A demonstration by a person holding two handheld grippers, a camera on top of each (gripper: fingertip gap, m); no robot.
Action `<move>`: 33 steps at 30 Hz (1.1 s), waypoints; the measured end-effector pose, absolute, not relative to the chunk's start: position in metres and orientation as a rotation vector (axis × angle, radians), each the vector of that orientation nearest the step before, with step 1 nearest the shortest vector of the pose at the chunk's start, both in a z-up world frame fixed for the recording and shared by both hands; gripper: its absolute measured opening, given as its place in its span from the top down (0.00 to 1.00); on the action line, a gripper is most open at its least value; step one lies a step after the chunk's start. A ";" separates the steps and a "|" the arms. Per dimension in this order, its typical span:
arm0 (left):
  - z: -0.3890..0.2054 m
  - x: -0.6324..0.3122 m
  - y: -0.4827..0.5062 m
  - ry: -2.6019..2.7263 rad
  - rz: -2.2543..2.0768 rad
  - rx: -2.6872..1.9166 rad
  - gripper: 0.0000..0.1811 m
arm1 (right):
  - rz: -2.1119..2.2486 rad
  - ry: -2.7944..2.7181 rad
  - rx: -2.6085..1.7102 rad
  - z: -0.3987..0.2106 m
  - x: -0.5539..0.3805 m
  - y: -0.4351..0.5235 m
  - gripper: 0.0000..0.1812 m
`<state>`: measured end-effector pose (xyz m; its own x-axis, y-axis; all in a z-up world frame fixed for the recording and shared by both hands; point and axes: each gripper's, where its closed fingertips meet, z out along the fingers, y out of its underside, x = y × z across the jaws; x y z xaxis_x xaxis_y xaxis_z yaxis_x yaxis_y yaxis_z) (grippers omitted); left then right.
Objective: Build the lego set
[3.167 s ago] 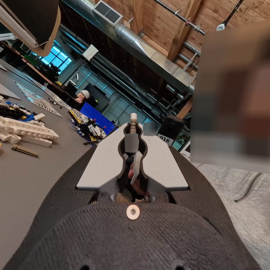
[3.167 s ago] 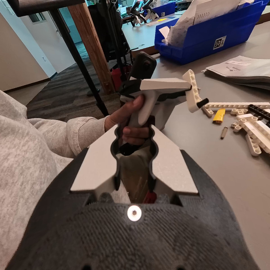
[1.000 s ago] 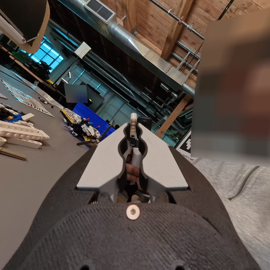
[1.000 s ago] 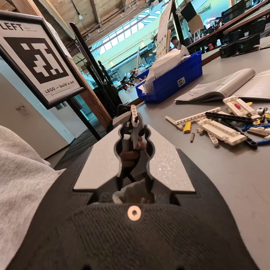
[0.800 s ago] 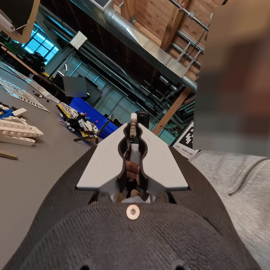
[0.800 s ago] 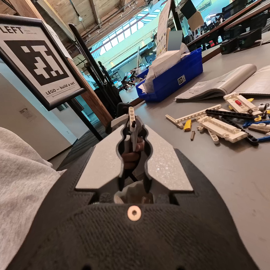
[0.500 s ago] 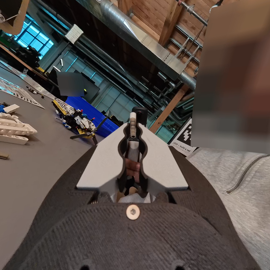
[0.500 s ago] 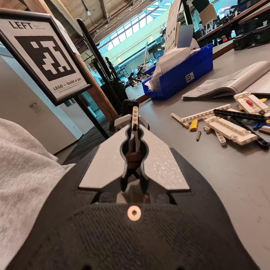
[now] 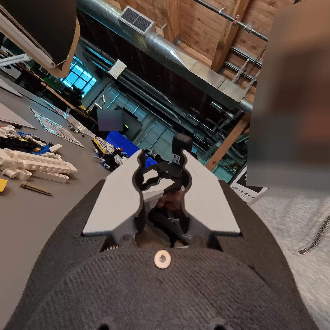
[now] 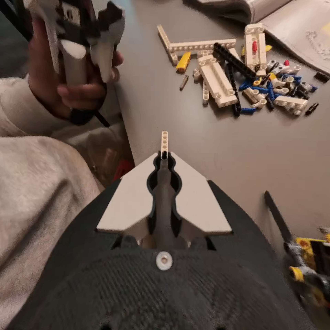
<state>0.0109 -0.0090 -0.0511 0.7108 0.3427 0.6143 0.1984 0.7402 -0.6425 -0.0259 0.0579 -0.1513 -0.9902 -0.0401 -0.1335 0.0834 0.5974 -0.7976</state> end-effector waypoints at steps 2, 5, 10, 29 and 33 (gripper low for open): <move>-0.052 0.011 -0.007 -0.792 0.080 -0.761 0.80 | -1.372 2.724 -0.021 -0.151 -0.028 0.060 0.97; -0.053 0.011 -0.003 -0.790 0.084 -0.780 0.80 | -1.295 2.835 -0.050 -0.162 -0.038 0.070 0.97; -0.056 0.007 -0.001 -0.793 0.069 -0.789 0.80 | -1.265 2.871 -0.019 -0.164 -0.048 0.079 0.91; -0.047 -0.059 -0.004 -0.988 0.737 -1.084 1.00 | -2.437 2.737 0.423 -0.047 -0.159 0.165 1.00; -0.049 -0.067 0.010 -0.958 0.815 -1.198 1.00 | -2.533 2.675 0.780 -0.045 -0.188 0.198 1.00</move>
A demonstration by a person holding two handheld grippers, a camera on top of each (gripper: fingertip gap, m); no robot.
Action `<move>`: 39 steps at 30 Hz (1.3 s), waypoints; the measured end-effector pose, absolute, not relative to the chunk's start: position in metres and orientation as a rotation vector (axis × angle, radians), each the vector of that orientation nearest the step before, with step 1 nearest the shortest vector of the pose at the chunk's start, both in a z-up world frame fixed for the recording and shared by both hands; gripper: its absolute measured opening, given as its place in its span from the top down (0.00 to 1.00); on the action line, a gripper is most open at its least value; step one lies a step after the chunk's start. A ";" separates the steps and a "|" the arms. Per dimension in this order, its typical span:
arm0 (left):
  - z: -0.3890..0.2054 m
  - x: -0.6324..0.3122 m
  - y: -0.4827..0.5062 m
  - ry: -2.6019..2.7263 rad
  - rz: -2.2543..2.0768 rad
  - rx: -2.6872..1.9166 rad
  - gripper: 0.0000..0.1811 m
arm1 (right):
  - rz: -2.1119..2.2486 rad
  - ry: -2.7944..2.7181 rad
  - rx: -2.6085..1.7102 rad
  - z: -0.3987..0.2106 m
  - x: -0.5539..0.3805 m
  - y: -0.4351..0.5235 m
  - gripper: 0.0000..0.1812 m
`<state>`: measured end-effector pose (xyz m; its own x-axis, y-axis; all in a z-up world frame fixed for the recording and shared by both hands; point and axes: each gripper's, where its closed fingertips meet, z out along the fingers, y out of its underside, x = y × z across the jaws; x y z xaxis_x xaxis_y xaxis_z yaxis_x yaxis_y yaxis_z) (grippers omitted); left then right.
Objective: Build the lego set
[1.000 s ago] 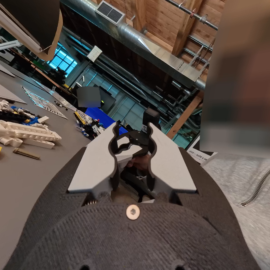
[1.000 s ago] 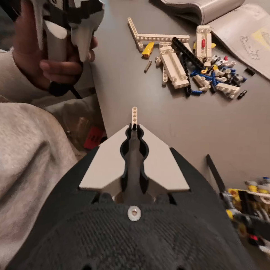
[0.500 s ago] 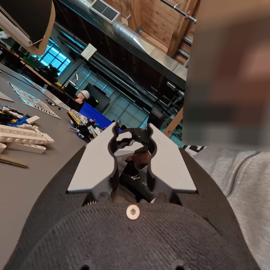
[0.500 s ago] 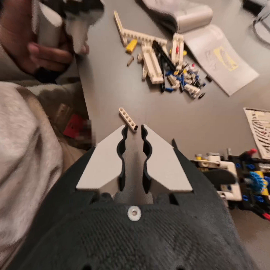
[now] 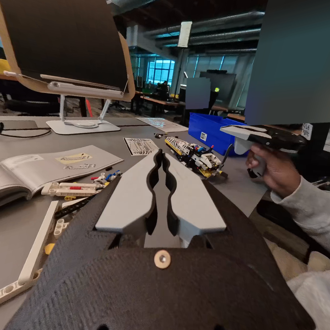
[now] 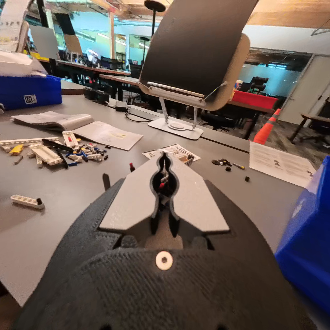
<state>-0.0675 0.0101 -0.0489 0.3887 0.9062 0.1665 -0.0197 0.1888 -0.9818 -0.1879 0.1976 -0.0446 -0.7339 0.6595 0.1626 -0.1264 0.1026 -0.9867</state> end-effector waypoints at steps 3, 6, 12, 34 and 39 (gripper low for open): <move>-0.046 -0.066 0.004 -0.976 0.880 -1.157 1.00 | 1.735 -1.747 -0.519 -0.035 -0.188 0.209 1.00; -0.045 -0.066 -0.007 -0.998 0.992 -1.165 1.00 | 1.701 -1.680 -0.585 -0.033 -0.200 0.225 1.00; -0.042 -0.065 -0.010 -1.005 1.041 -1.128 1.00 | 1.643 -1.673 -0.667 -0.048 -0.219 0.239 0.88; -0.041 -0.055 -0.006 -0.973 0.859 -1.056 1.00 | 1.750 -1.457 -0.663 -0.033 -0.215 0.255 0.87; -0.051 -0.054 0.008 -0.977 0.774 -1.109 1.00 | 1.741 -1.397 -0.747 -0.031 -0.223 0.266 0.96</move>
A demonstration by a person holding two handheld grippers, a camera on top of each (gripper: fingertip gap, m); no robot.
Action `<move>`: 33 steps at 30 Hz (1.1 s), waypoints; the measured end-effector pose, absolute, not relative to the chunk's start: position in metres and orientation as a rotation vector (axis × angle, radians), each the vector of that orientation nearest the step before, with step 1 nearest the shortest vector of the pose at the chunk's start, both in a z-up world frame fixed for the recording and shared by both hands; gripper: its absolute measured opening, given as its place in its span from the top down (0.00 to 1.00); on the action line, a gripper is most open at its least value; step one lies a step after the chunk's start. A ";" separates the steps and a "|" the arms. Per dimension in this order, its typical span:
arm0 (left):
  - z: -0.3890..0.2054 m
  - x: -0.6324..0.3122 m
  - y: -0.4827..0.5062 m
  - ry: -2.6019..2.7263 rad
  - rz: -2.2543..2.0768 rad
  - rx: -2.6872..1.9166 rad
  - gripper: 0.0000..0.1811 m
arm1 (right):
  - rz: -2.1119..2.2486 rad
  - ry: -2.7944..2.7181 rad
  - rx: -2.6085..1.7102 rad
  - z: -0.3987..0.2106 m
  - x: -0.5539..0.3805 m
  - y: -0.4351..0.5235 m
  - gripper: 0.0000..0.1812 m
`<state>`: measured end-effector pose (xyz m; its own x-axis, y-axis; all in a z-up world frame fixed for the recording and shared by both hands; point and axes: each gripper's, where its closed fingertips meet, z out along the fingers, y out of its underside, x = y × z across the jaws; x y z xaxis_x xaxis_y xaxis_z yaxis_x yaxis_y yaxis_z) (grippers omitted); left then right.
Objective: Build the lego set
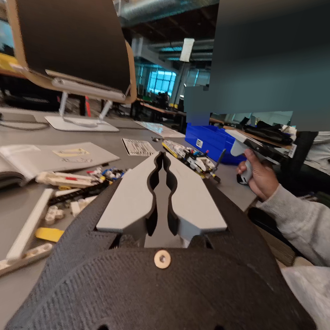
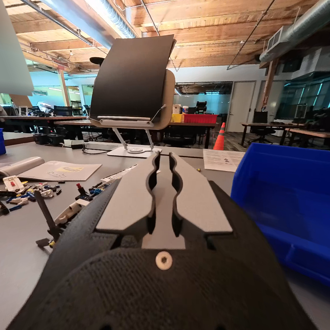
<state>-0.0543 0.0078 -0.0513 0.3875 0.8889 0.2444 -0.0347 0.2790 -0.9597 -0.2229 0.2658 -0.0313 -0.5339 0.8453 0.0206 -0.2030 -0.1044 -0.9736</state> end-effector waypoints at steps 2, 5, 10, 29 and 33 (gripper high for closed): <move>-0.063 -0.055 0.018 -0.990 0.718 -1.153 1.00 | 1.726 -1.394 -0.737 -0.031 -0.223 0.265 0.96; -0.065 -0.053 0.029 -0.947 0.781 -1.229 1.00 | 1.701 -1.391 -0.708 -0.031 -0.222 0.262 0.92; -0.068 -0.050 0.039 -0.896 0.793 -1.283 1.00 | 1.696 -1.391 -0.653 -0.030 -0.219 0.257 0.91; -0.061 -0.047 0.030 -0.892 0.679 -1.183 1.00 | 1.795 -1.370 -0.598 -0.024 -0.209 0.257 0.91; -0.061 -0.047 0.030 -0.887 0.672 -1.179 1.00 | 1.808 -1.369 -0.590 -0.024 -0.208 0.257 0.90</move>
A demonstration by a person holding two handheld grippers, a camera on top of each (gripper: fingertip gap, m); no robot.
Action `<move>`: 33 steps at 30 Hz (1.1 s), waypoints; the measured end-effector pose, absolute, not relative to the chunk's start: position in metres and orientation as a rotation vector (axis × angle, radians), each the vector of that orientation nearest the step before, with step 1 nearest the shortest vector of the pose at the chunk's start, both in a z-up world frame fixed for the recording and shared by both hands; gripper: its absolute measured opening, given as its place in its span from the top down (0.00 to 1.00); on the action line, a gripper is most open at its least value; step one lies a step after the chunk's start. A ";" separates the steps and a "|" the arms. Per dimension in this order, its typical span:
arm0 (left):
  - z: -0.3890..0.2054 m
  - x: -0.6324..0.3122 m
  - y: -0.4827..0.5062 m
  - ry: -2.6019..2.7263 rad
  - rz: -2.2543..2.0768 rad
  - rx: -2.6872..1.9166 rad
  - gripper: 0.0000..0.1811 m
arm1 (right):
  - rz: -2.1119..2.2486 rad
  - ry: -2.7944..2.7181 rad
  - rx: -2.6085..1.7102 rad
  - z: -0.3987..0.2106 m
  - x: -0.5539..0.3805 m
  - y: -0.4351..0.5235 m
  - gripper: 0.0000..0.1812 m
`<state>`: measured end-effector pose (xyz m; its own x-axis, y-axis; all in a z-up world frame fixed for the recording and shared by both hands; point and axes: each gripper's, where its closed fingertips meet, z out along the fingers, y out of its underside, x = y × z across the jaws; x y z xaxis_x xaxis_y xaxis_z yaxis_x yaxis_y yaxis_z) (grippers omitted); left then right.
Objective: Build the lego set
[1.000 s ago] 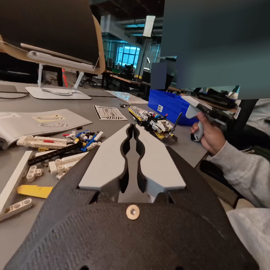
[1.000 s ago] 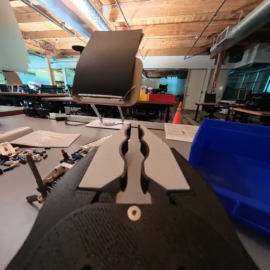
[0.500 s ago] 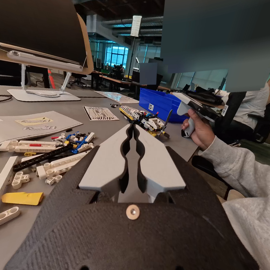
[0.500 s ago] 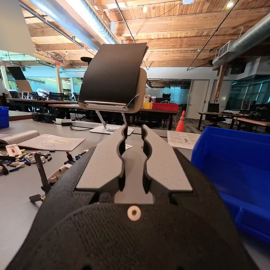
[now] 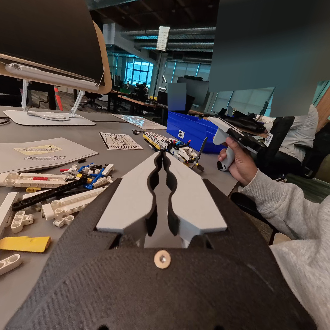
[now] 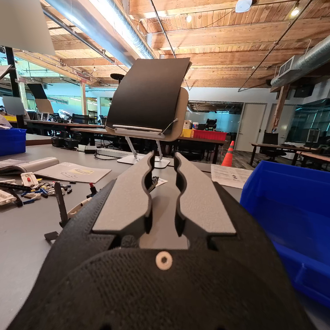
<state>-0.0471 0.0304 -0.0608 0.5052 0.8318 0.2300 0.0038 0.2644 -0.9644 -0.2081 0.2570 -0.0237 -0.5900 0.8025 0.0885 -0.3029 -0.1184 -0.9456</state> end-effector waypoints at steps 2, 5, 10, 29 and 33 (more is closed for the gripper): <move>-0.061 -0.047 0.030 -0.885 0.669 -1.177 1.00 | 1.810 -1.369 -0.588 -0.024 -0.208 0.257 0.90; -0.061 -0.047 0.030 -0.884 0.668 -1.174 1.00 | 1.812 -1.370 -0.586 -0.024 -0.208 0.257 0.90; -0.061 -0.047 0.030 -0.883 0.664 -1.171 1.00 | 1.808 -1.376 -0.578 -0.024 -0.207 0.255 0.89; -0.060 -0.047 0.030 -0.878 0.658 -1.160 1.00 | 1.804 -1.386 -0.554 -0.025 -0.205 0.252 0.89; -0.060 -0.047 0.030 -0.877 0.657 -1.158 1.00 | 1.803 -1.387 -0.551 -0.025 -0.205 0.252 0.89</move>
